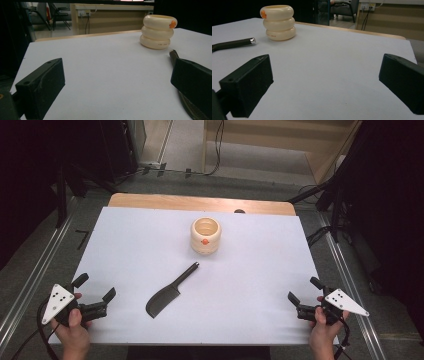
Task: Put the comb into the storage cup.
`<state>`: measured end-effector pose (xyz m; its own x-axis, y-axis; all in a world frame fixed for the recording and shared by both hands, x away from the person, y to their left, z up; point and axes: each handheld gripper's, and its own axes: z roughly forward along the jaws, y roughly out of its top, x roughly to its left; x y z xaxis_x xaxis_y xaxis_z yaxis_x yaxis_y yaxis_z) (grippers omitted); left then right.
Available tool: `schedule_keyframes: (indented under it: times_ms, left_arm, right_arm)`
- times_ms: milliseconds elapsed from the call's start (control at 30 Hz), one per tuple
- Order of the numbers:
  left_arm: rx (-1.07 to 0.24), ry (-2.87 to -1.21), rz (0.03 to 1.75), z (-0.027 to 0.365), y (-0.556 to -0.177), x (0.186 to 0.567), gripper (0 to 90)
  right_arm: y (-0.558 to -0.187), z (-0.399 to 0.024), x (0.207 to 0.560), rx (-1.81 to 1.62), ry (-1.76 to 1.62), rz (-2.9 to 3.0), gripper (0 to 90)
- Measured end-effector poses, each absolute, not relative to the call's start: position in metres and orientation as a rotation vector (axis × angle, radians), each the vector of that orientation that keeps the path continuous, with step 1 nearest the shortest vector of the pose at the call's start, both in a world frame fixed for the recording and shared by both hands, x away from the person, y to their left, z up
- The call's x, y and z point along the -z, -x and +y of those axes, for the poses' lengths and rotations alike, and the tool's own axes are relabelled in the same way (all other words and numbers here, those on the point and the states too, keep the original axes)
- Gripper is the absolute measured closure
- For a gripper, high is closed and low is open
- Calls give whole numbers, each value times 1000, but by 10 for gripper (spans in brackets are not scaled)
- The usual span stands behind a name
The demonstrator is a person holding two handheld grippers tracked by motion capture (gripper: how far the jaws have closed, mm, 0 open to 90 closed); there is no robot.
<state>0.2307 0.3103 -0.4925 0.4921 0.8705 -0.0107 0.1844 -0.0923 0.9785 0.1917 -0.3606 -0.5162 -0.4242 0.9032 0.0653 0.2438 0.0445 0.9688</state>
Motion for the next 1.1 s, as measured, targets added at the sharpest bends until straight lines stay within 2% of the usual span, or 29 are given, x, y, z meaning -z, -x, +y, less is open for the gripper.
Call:
schedule_keyframes:
  times_ms: [367, 500, 633, 667, 700, 833, 867, 900, 933, 967, 1000, 1033, 1067, 1100]
  left_arm:
    - [-759, -1596, 940, 308, -230, 492, 0]
    - [-718, -1599, 944, 305, -231, 488, 1]
    - [-695, -1592, 943, 305, -233, 487, 38]
    - [-679, -1589, 944, 305, -233, 486, 65]
    - [-644, -1576, 936, 306, -234, 485, 139]
    - [-631, -1572, 958, 299, -236, 478, 192]
    - [-627, -1587, 958, 291, -237, 473, 330]
    - [-627, -1587, 958, 291, -237, 473, 410]
    - [-635, -1597, 952, 287, -237, 471, 410]
    - [-594, -1625, 922, 279, -240, 466, 507]
    - [-594, -1625, 922, 279, -240, 466, 541]
    - [-589, -1659, 929, 273, -242, 464, 612]
    - [-574, -1676, 930, 269, -243, 464, 612]
    - [-543, -1710, 920, 264, -246, 463, 661]
  right_arm:
    - [-190, -359, 515, -1407, -1153, 1742, 0]
    - [-191, -358, 515, -1406, -1156, 1746, 0]
    - [-191, -358, 515, -1404, -1155, 1750, 0]
    - [-191, -358, 515, -1405, -1152, 1754, 0]
    - [-191, -358, 515, -1416, -1144, 1762, 0]
    - [-192, -358, 515, -1423, -1141, 1767, 0]
    - [-192, -358, 515, -1427, -1140, 1771, 0]
    - [-192, -358, 515, -1427, -1140, 1771, 0]
    - [-192, -358, 515, -1427, -1139, 1771, 0]
    - [-191, -358, 515, -1427, -1138, 1772, 0]
    - [-191, -358, 515, -1427, -1138, 1772, 0]
    - [-191, -357, 515, -1422, -1139, 1779, 0]
    - [-191, -357, 515, -1422, -1139, 1779, 0]
    - [-191, -357, 515, -1423, -1135, 1782, 0]
